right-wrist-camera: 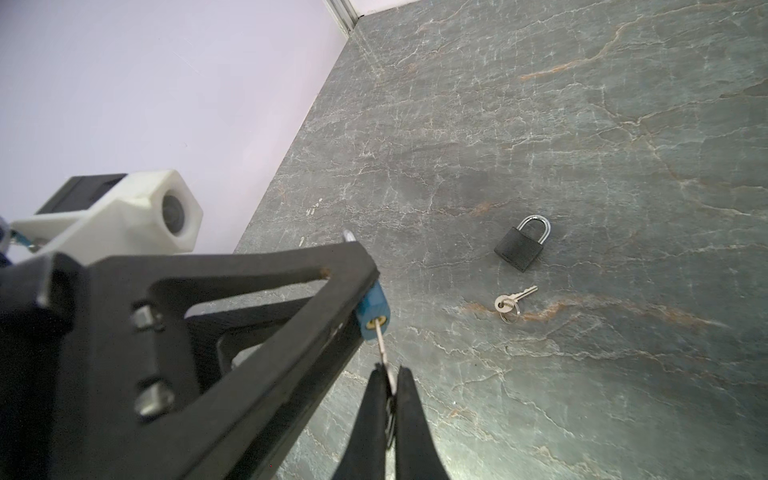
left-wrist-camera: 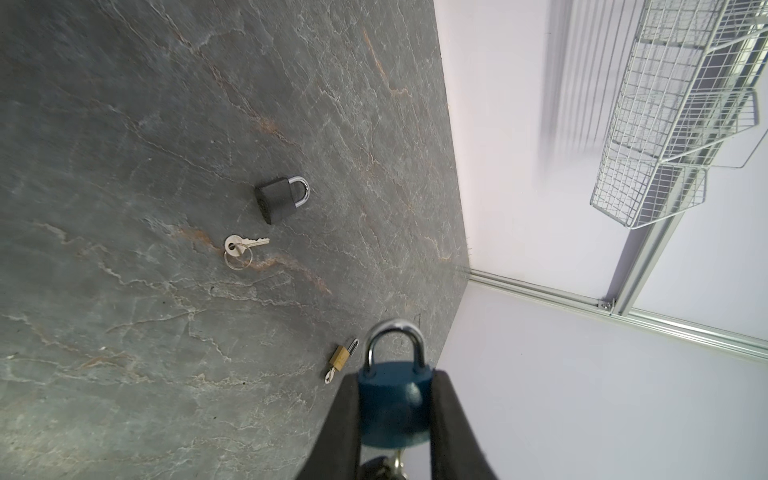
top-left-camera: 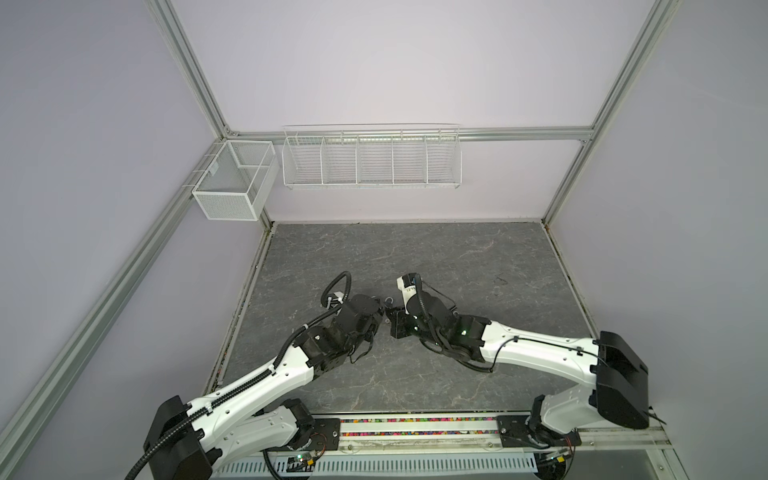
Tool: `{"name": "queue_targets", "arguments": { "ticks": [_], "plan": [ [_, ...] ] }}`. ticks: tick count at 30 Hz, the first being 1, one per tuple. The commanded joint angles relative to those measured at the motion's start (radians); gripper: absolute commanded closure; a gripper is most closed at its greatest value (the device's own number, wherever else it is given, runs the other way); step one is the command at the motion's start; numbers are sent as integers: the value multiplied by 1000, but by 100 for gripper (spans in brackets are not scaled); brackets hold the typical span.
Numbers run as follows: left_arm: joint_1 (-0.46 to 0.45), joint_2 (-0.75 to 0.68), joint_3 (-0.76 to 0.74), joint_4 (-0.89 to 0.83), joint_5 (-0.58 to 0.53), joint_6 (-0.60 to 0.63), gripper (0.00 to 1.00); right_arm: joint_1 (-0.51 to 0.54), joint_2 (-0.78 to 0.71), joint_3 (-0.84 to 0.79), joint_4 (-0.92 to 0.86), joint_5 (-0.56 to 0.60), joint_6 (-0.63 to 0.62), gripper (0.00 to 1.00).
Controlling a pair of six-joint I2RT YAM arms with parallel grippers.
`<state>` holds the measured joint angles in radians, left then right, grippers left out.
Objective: Unlock with the key
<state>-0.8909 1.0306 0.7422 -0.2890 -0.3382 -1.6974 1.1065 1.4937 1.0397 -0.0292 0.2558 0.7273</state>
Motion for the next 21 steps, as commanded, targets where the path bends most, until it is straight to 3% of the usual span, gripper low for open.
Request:
{"name": "queue_targets", "arguments": {
  "ticks": [1,5,10,17,21],
  "plan": [
    [-16,-3,52,67,92,-32,100,20,31,51,-40,21,-60,94],
    [-16,-1,90,-2,97,-1,100,32,31,82,-100,81,-134,94],
    [-16,-3,91,29,124,-3,100,33,27,107,-111,92,-171,94],
    [-16,-1,100,10,142,39,100,10,-21,86,46,-174,-29,94],
    [-16,3,75,42,163,27,100,10,-27,85,45,-185,10,93]
  ]
}}
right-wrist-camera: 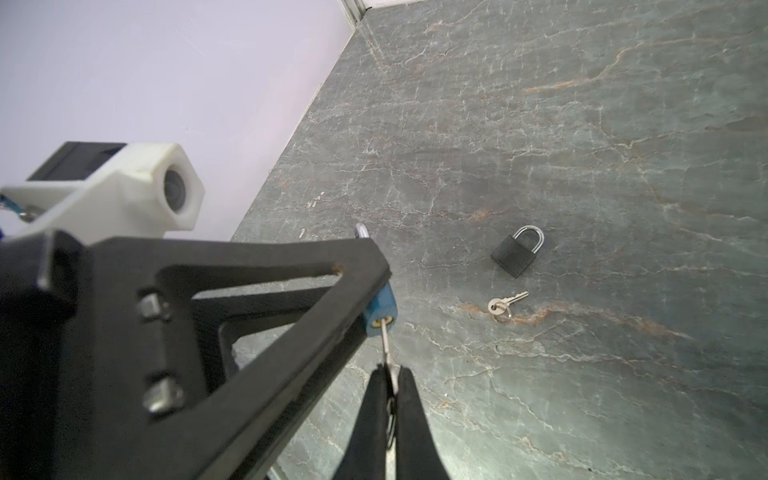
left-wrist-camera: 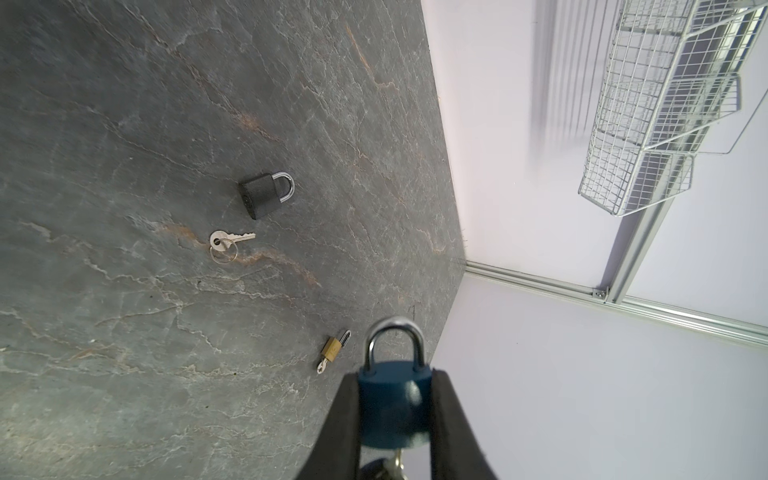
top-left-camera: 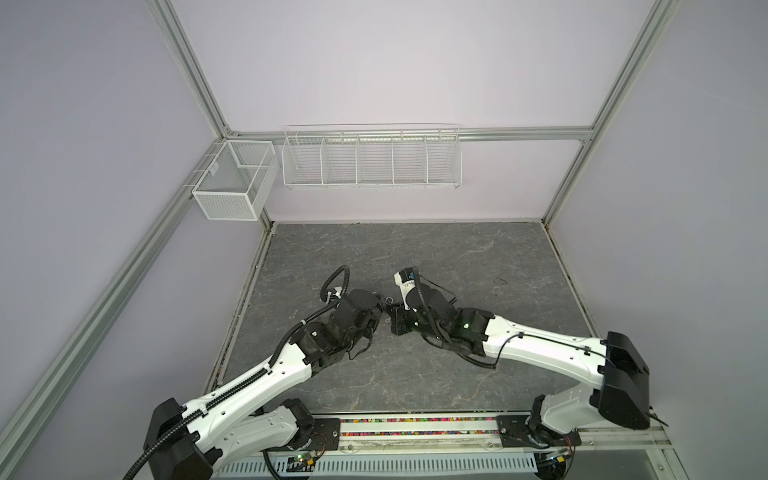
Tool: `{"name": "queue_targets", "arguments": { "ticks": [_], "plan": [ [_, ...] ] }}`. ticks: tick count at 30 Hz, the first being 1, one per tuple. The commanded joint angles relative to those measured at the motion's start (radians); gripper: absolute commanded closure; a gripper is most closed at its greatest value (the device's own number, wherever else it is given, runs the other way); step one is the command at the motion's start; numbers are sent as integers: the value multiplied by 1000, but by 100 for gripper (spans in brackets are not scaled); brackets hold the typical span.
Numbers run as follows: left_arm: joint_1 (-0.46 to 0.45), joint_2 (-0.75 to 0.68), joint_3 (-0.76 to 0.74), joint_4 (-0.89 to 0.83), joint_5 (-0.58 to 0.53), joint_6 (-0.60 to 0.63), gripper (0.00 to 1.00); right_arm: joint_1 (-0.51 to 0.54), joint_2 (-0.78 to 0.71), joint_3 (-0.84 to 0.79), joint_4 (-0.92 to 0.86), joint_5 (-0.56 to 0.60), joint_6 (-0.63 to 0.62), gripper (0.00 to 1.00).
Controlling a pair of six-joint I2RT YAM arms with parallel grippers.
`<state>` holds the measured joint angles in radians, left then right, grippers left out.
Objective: Unlock with the key
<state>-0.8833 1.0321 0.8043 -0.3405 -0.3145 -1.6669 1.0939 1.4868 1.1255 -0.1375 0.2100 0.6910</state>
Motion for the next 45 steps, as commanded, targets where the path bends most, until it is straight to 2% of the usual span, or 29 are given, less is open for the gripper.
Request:
{"name": "queue_targets", "arguments": {
  "ticks": [1,7,11,15,19,22,24,30,35,42,45],
  "plan": [
    [-23,1,14,89,141,-2,100,27,-20,5,133,-116,28,93],
    [-23,-1,37,53,141,9,100,78,9,82,-42,138,-155,94],
    [-23,-3,38,49,154,1,100,89,14,91,-53,191,-213,94],
    [-23,-9,36,68,167,-5,100,80,4,70,12,100,-208,94],
    [-23,-12,42,66,169,16,100,39,-8,61,92,-115,-61,94],
    [-23,-13,35,69,172,26,100,27,-14,52,136,-163,18,94],
    [-24,-14,26,79,173,26,100,36,-26,45,136,-114,-16,94],
    [-23,-21,16,82,181,25,100,104,-28,80,-13,230,-219,94],
    [-23,-39,11,71,171,20,100,114,1,107,-60,343,-307,94],
    [-20,-40,-12,144,219,-34,100,130,63,126,11,249,-338,94],
    [-19,-40,-5,149,230,-35,100,111,86,148,25,137,-248,94]
  ]
}}
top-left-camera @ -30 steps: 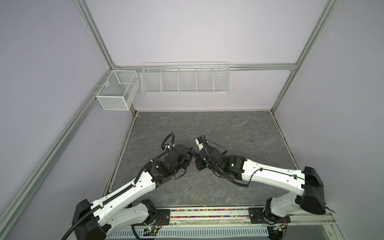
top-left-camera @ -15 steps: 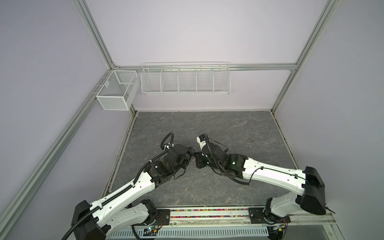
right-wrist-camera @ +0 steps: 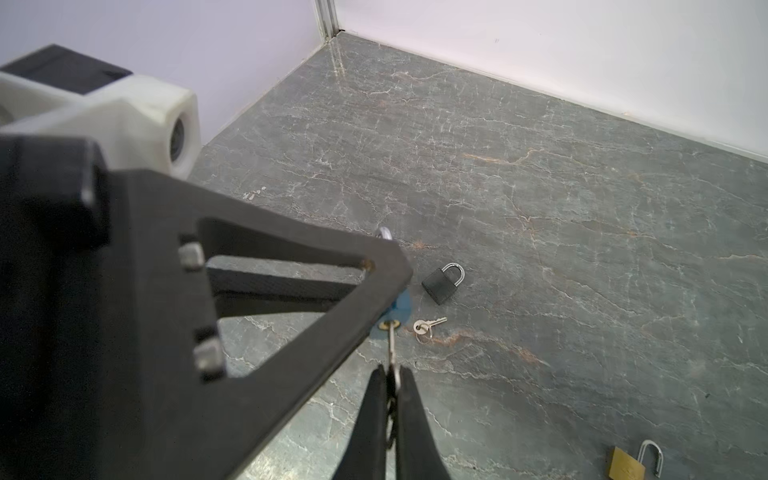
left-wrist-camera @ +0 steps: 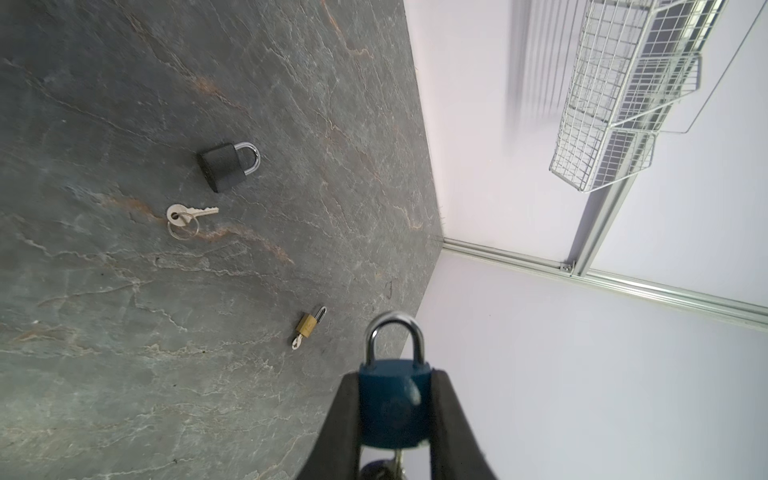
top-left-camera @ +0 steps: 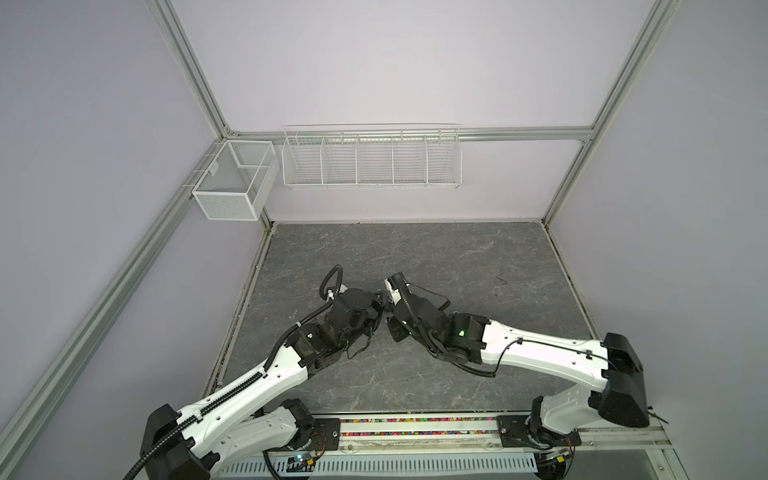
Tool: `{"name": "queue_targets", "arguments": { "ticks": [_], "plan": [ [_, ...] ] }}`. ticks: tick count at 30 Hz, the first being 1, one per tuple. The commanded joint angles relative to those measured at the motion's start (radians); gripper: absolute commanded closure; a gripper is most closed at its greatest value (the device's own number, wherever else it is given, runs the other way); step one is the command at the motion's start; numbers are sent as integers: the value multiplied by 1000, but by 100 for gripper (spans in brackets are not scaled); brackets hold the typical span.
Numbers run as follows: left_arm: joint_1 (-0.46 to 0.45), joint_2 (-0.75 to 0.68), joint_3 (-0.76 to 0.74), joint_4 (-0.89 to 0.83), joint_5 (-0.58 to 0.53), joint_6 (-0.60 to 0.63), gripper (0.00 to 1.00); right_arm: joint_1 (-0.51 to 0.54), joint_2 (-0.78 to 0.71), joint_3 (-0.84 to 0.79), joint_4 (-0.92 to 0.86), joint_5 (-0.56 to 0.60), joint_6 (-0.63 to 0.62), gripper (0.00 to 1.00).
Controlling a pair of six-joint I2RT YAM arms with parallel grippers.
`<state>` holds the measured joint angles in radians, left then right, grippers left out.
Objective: Unlock with the key
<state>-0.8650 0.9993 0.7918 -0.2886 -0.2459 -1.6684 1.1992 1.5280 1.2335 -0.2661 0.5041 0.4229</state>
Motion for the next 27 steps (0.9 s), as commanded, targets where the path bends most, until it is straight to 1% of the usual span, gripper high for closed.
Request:
{"name": "queue_targets", "arguments": {
  "ticks": [1,2,4,6,9,10,12,15,18,20,22,24,27],
  "plan": [
    [-37,-7,8,103,166,-35,100,-6,44,35,185,-234,60,94],
    [-36,-8,7,108,168,-34,100,-18,45,34,210,-293,109,94],
    [-35,-15,2,111,166,-27,100,-36,52,39,230,-365,179,94],
    [-31,-25,-13,113,165,-24,100,-49,53,40,243,-399,221,94],
    [-20,-47,-43,120,165,-15,100,-86,40,7,328,-513,296,94],
    [-13,-57,-49,109,165,-9,100,-89,36,4,327,-524,314,94],
    [3,-73,-58,100,168,6,100,-89,27,6,291,-511,302,94],
    [20,-92,-71,106,176,22,100,-79,20,2,234,-460,265,94],
    [40,-96,-93,149,204,22,100,-77,18,-8,222,-464,262,93],
    [49,-102,-99,150,211,35,100,-79,3,-26,227,-469,273,94],
    [58,-112,-102,136,211,47,100,-87,-22,-67,271,-488,306,94],
    [65,-124,-104,106,201,54,100,-95,-37,-80,275,-491,337,94],
    [77,-139,-111,74,190,49,100,-93,-51,-86,269,-478,326,93]
  ]
}}
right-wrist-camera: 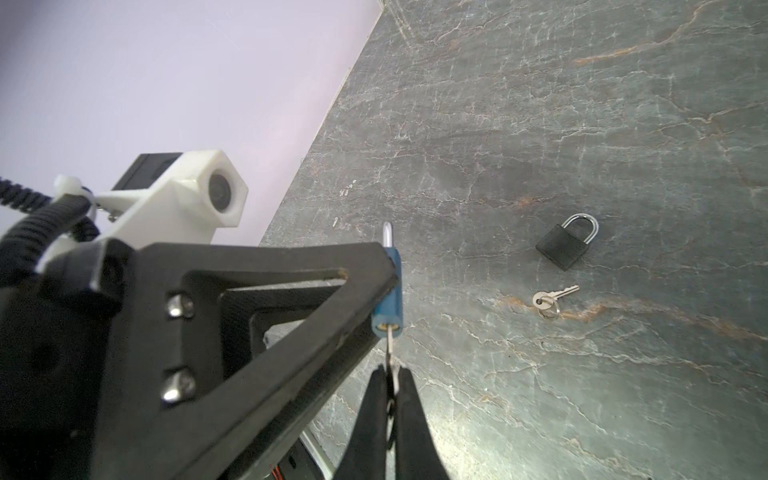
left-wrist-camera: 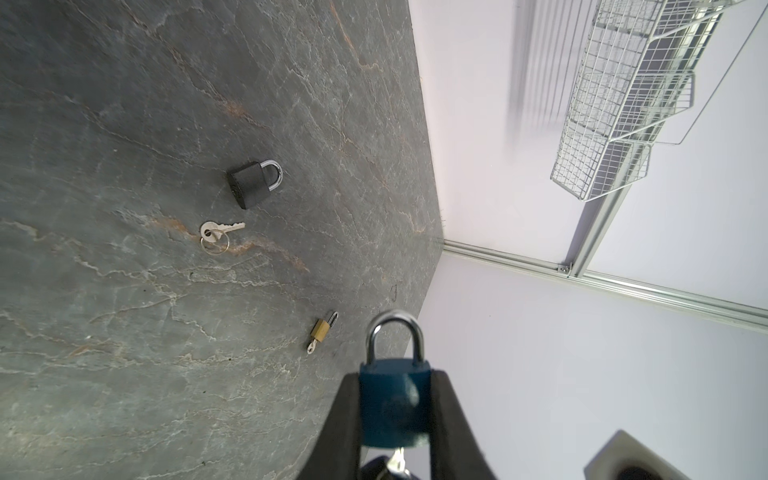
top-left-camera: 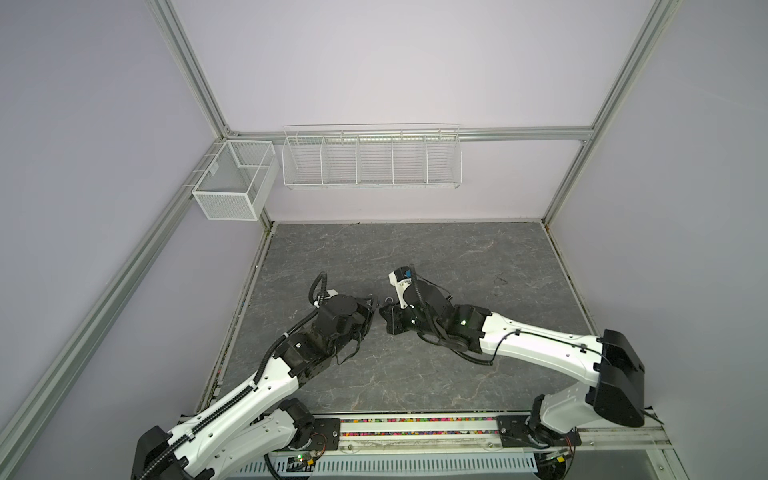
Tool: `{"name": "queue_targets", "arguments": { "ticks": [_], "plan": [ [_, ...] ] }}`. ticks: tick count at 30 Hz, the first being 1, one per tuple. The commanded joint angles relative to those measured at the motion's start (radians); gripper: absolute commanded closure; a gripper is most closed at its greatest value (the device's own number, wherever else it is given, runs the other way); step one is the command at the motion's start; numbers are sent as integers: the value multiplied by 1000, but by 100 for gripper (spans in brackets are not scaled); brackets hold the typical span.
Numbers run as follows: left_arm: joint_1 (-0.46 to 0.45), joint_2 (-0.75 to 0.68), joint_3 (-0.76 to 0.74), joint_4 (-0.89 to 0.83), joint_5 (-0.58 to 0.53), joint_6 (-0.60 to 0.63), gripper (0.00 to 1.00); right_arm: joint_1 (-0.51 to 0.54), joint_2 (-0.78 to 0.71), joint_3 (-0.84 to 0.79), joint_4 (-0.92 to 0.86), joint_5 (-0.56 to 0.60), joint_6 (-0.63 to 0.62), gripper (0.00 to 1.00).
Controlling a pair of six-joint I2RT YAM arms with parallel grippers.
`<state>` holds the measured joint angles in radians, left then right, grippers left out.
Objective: Unlock with the key
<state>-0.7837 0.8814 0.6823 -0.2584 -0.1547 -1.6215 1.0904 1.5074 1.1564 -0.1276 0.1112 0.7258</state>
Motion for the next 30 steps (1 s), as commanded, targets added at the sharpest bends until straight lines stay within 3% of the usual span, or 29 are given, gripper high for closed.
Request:
{"name": "queue_targets", "arguments": {
  "ticks": [1,10,16,19,22,30],
  "plan": [
    [-2,-25,-1,31,91,3,100,21,-34,-5,110,-58,8,93],
    [5,-32,16,-26,52,-8,100,71,-22,51,-96,235,-136,94],
    [5,-18,36,-17,70,-15,100,88,-3,73,-116,325,-181,94],
    [4,-11,48,11,108,-19,100,88,19,84,-81,283,-200,94],
    [3,11,73,22,148,-18,100,90,56,98,-22,171,-181,93],
    [-22,61,124,70,172,-50,100,92,126,139,86,-10,-47,94]
  ]
}}
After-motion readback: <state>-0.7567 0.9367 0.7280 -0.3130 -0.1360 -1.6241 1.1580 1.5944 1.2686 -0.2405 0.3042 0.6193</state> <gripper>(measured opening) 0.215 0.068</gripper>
